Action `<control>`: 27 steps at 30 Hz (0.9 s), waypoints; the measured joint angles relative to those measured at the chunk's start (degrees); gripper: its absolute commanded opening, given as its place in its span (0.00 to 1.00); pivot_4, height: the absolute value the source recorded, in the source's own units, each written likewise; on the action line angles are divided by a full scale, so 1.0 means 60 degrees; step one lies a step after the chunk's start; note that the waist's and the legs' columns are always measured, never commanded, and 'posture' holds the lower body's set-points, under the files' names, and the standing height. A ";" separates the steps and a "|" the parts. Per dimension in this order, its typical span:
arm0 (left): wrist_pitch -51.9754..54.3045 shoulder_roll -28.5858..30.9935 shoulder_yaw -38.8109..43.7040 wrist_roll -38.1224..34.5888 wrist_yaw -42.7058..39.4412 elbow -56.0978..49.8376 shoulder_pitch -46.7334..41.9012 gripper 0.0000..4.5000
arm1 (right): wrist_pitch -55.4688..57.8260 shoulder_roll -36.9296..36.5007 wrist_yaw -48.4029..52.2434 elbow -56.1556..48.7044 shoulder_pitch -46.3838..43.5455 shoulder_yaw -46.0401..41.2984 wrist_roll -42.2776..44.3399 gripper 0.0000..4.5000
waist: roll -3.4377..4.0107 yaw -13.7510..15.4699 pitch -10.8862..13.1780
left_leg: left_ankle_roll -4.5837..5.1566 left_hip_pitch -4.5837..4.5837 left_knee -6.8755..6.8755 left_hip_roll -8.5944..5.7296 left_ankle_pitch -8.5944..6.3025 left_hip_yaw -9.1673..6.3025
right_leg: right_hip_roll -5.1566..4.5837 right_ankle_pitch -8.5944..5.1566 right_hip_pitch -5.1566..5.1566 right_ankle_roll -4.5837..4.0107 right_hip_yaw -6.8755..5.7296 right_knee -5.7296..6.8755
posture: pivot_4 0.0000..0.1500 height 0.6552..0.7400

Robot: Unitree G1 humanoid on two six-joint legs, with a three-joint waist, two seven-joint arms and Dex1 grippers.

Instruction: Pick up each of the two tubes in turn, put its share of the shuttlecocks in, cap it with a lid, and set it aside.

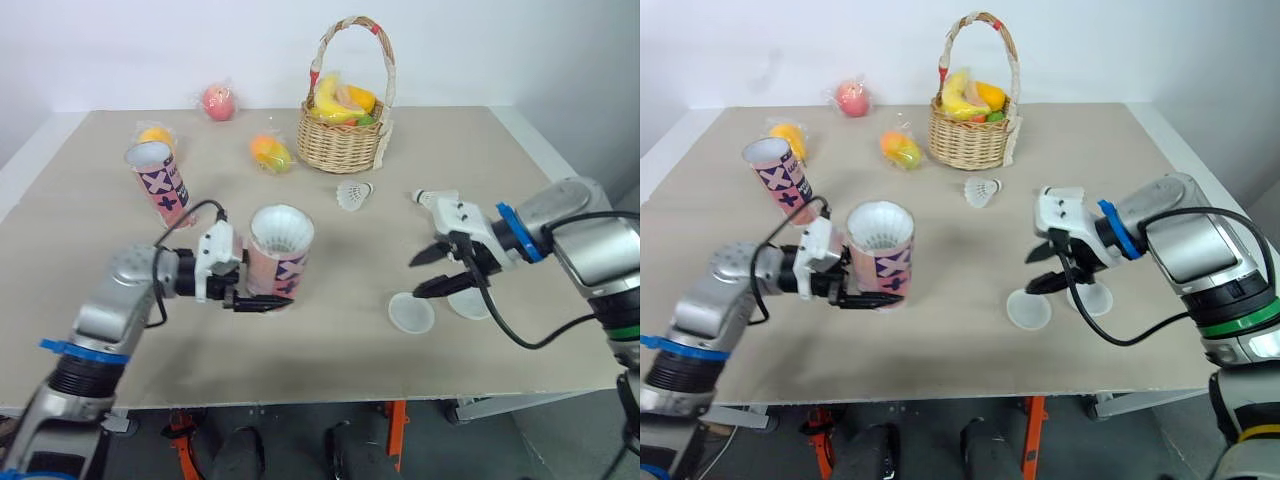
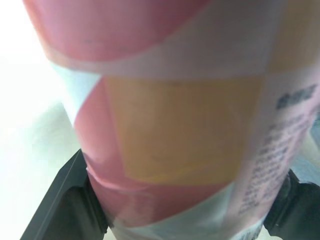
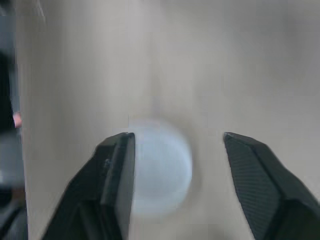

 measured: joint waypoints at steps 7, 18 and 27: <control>-0.0984 -0.1147 -0.0518 0.0390 0.0557 0.0480 0.0426 0.74 | -0.0854 0.0465 -0.0013 0.1444 -0.0009 0.0527 -0.1004 0.62 | 0.0003 0.0003 0.0004 | 0.0001 0.0008 0.0024 -0.0001 0.0010 0.0010 | 0.0004 0.0040 0.0009 0.0019 0.0023 0.0000 | 1.00 1.00; -0.3234 -0.1889 -0.0877 0.1155 0.0961 0.1691 0.0903 0.74 | -0.1108 0.1475 -0.0107 0.1910 -0.0318 0.1120 -0.2210 0.52 | 0.0008 0.0051 0.0005 | -0.0002 0.0001 0.0026 -0.0021 0.0011 0.0015 | -0.0011 0.0048 0.0016 0.0014 0.0039 -0.0001 | 1.00 1.00; -0.3859 -0.2373 -0.0831 0.1029 0.1134 0.2364 0.0922 0.74 | -0.1391 0.1404 -0.0045 0.0726 0.0141 0.1107 -0.2627 0.01 | 0.0010 0.0048 0.0002 | -0.0002 0.0014 0.0033 -0.0020 0.0012 0.0010 | -0.0007 0.0042 0.0028 0.0042 0.0035 -0.0002 | 1.00 1.00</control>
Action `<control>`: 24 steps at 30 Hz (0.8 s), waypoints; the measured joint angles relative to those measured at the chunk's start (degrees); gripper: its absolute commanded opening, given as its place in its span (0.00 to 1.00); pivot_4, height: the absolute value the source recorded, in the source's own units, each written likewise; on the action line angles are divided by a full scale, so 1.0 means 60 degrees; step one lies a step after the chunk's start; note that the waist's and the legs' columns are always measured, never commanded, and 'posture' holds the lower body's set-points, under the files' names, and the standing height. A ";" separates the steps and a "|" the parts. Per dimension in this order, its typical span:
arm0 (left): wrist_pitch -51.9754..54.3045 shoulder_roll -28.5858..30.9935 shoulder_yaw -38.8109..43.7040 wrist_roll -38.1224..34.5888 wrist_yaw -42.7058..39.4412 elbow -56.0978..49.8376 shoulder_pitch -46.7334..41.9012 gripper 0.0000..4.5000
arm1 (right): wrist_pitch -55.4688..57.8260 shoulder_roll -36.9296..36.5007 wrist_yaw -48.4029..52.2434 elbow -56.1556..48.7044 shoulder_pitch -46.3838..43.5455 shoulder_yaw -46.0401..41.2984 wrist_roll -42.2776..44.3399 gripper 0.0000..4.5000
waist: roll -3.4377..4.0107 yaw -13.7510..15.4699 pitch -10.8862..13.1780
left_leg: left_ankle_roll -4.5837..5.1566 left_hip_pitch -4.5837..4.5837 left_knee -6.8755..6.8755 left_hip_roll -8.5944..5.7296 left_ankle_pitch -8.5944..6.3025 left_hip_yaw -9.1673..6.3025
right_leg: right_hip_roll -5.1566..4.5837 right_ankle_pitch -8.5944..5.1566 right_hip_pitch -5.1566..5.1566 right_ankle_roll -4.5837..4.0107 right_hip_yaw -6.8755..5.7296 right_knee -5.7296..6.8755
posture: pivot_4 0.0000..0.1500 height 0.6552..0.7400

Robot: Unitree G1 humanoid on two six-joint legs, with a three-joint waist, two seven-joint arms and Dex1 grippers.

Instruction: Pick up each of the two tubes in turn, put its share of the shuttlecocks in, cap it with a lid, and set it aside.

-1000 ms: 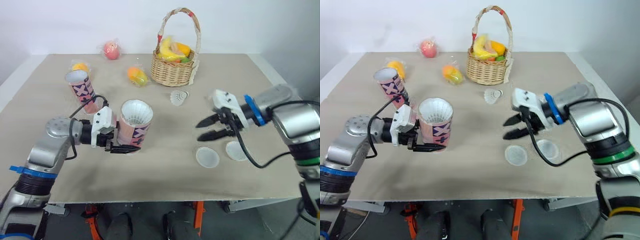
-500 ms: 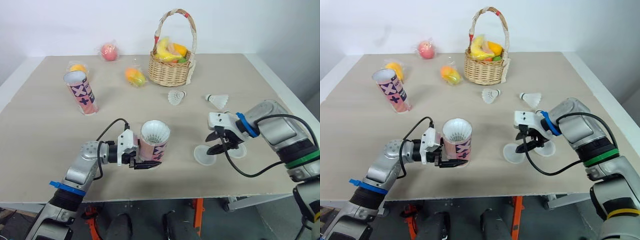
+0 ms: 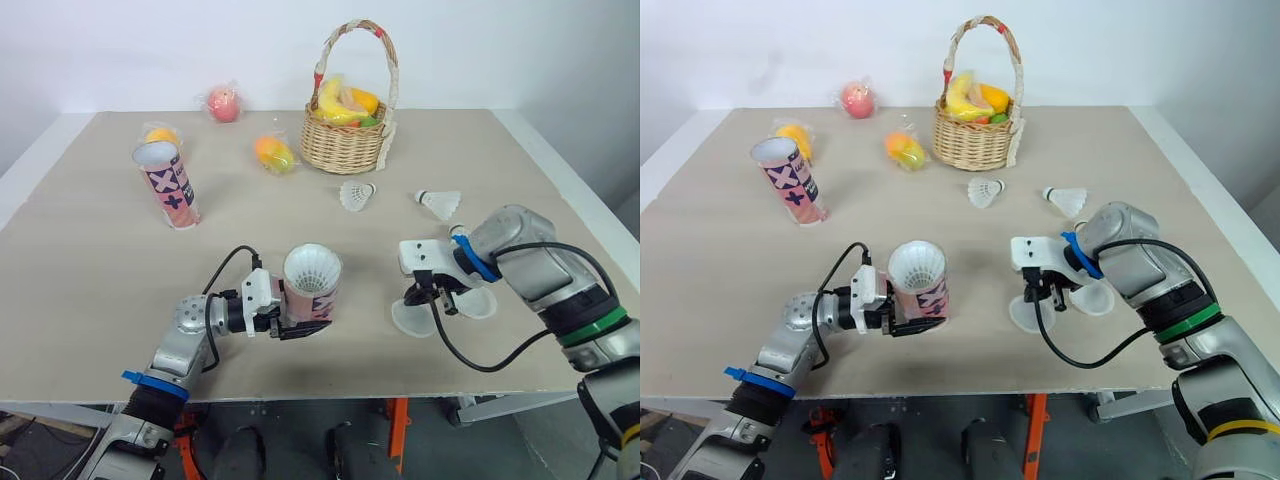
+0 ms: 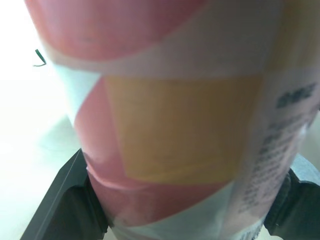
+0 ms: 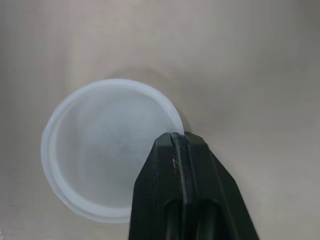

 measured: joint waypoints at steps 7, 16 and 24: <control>0.0013 -0.0036 0.0032 -0.0205 -0.0050 0.0204 -0.0006 0.74 | 0.0624 0.0102 0.0166 -0.0186 -0.0210 -0.0208 0.0480 0.01 | 0.0008 -0.0001 0.0004 | 0.0000 -0.0002 0.0001 0.0000 0.0000 0.0001 | 0.0000 0.0002 -0.0005 0.0000 0.0002 0.0000 | 1.00 1.00; -0.0542 -0.0079 -0.0032 -0.0138 -0.0412 0.0792 -0.0349 0.74 | 0.2184 -0.0304 0.0449 -0.1776 -0.3519 -0.1173 0.4310 0.01 | 0.0049 -0.0008 0.0002 | 0.0000 0.0003 -0.0002 0.0003 0.0001 -0.0002 | -0.0001 0.0003 -0.0003 -0.0008 -0.0006 -0.0002 | 1.00 1.00; 0.0245 -0.0018 -0.0027 -0.0352 -0.0807 0.0822 -0.0582 0.74 | 0.1804 0.1351 0.0454 -0.1370 -0.4698 -0.0402 0.4004 0.01 | 0.0055 -0.0011 -0.0001 | 0.0000 -0.0006 -0.0005 0.0008 0.0001 -0.0001 | 0.0002 0.0000 -0.0013 -0.0015 -0.0009 -0.0001 | 1.00 1.00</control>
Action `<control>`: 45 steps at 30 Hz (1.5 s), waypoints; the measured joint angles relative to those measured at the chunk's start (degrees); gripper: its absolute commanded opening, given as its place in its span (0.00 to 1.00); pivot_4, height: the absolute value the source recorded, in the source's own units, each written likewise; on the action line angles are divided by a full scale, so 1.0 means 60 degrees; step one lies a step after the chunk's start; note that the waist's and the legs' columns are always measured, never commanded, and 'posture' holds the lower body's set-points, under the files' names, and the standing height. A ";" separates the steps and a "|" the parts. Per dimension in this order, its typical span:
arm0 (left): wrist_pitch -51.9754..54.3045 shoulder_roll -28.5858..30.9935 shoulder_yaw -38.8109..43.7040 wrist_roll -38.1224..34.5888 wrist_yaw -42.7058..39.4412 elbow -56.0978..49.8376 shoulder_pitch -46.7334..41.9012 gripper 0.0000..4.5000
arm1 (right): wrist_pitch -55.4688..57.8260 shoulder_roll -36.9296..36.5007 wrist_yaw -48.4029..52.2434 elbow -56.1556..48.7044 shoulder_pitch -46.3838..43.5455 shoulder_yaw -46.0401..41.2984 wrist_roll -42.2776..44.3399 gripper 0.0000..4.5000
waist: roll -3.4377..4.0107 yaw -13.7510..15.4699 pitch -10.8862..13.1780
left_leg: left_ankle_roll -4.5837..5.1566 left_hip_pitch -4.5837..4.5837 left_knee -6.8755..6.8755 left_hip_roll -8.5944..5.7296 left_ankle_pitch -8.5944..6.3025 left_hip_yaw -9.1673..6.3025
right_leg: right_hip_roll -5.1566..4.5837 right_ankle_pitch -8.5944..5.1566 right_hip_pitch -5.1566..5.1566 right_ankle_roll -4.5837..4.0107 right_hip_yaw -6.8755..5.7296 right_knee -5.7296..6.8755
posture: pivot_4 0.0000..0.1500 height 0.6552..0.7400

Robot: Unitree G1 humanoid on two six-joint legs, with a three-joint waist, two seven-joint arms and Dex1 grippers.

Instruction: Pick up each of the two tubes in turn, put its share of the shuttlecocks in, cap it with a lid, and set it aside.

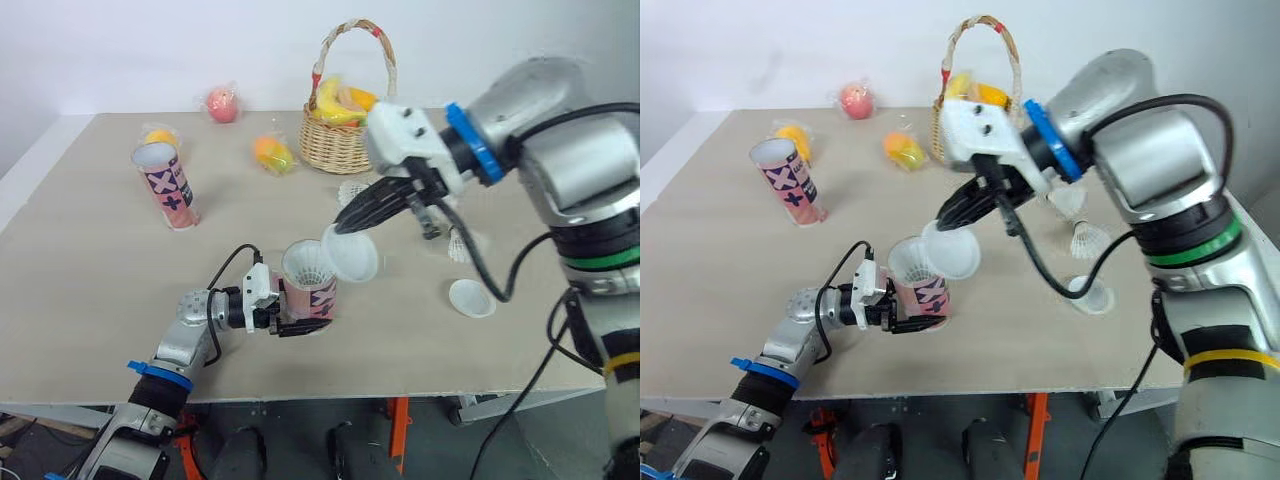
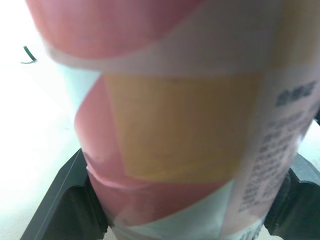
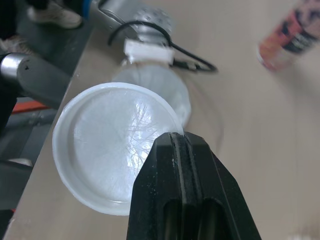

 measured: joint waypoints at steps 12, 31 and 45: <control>0.0257 0.0090 0.0043 -0.0021 -0.0148 -0.0087 -0.0050 0.74 | -0.2243 0.1489 0.0011 0.1801 -0.0654 0.1192 -0.1587 0.01 | 0.0000 0.0001 0.0000 | 0.0000 -0.0006 -0.0007 0.0001 -0.0001 -0.0005 | 0.0003 0.0004 -0.0003 -0.0024 -0.0005 0.0001 | 1.00 1.00; 0.0234 0.0134 0.0079 -0.0018 -0.0058 -0.0114 -0.0016 0.74 | -0.2505 0.1771 0.0022 0.1862 -0.0834 0.1219 -0.1365 0.01 | 0.0000 -0.0009 0.0000 | 0.0000 -0.0003 -0.0008 0.0015 -0.0001 -0.0005 | 0.0011 0.0005 -0.0005 -0.0028 -0.0013 0.0001 | 1.00 1.00; 0.0239 0.0167 0.0055 -0.0012 -0.0088 -0.0159 -0.0027 0.74 | -0.2859 0.1297 0.0005 0.1200 -0.0737 0.1615 -0.1487 0.01 | -0.0001 -0.0009 -0.0001 | 0.0000 -0.0003 -0.0010 0.0019 -0.0001 -0.0006 | 0.0014 0.0000 -0.0006 -0.0031 -0.0017 0.0000 | 1.00 1.00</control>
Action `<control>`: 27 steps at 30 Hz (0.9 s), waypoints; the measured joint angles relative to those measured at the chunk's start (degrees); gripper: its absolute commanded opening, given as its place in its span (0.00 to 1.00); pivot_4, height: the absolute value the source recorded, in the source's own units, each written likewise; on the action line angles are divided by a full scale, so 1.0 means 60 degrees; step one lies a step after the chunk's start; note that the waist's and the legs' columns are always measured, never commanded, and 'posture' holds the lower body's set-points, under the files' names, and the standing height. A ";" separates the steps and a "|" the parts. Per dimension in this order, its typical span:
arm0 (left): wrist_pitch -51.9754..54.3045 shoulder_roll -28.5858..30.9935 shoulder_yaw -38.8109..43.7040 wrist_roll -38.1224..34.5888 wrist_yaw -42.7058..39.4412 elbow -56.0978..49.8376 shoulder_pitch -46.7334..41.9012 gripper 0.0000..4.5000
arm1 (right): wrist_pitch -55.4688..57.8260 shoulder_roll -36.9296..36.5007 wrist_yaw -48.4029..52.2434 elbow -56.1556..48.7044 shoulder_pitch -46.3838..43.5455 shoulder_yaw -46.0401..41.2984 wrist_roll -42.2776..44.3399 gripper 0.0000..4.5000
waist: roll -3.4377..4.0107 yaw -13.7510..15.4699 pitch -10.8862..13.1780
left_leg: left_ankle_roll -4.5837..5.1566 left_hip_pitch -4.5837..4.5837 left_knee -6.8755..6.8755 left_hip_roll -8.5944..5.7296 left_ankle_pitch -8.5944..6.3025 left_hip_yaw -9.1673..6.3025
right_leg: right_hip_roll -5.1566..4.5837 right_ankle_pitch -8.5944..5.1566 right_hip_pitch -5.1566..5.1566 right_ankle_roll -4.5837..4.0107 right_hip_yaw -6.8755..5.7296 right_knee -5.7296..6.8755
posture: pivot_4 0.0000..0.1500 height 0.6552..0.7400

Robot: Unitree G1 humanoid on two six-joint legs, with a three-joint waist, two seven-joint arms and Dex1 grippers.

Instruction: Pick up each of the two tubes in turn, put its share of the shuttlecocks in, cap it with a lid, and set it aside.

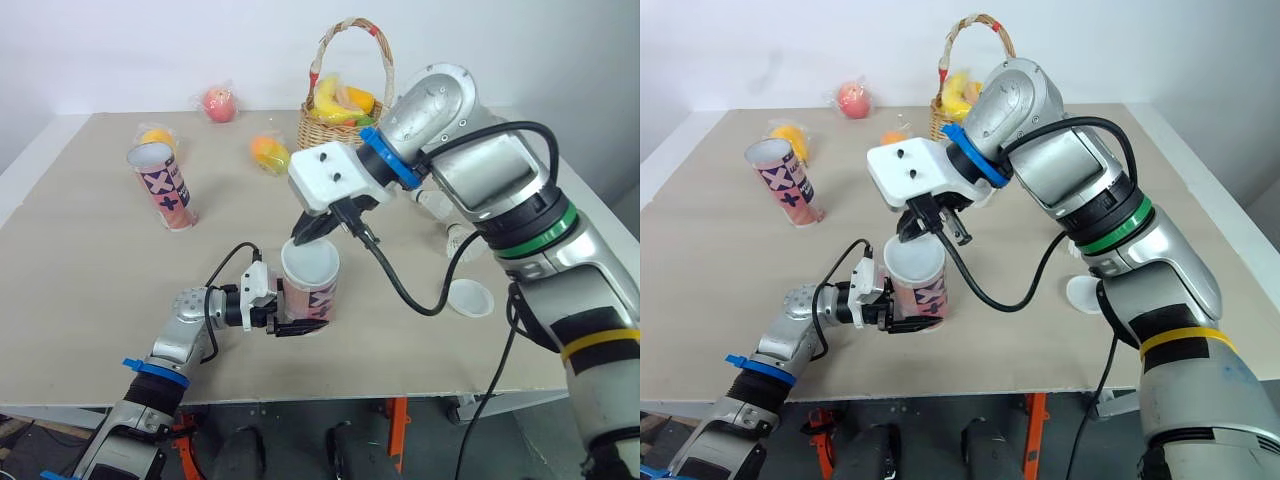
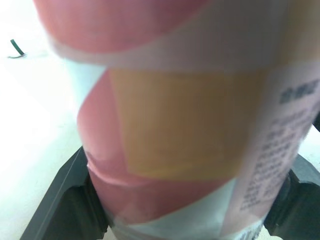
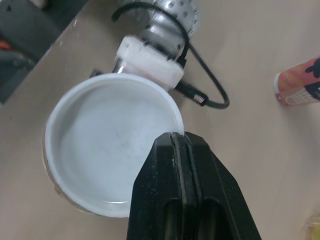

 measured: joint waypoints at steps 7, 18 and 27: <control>0.0015 0.0003 -0.0005 0.0004 -0.0031 -0.0029 0.0003 0.74 | -0.0602 -0.0235 -0.0035 -0.0148 -0.0003 0.0230 -0.0054 0.01 | 0.0000 -0.0004 -0.0004 | 0.0000 0.0007 -0.0010 0.0002 0.0000 -0.0003 | 0.0002 -0.0006 0.0003 -0.0010 -0.0005 0.0000 | 1.00 1.00; 0.0013 0.0046 0.0105 -0.0032 0.0137 -0.0110 0.0243 0.74 | -0.1288 0.0372 -0.0033 0.0093 0.0409 -0.0160 -0.0463 0.29 | -0.0007 -0.0012 -0.0015 | 0.0000 0.0031 -0.0011 0.0012 0.0000 -0.0001 | 0.0006 -0.0006 0.0018 -0.0011 -0.0008 0.0000 | 1.00 1.00; 0.0188 0.0139 0.0135 -0.0099 0.0293 -0.0182 0.0274 0.74 | 0.0242 0.0803 -0.0030 0.0783 0.0453 -0.0677 -0.0535 0.57 | -0.0008 -0.0025 -0.0015 | 0.0001 0.0072 -0.0017 0.0023 0.0001 0.0005 | 0.0013 0.0005 0.0044 -0.0033 -0.0010 0.0002 | 1.00 1.00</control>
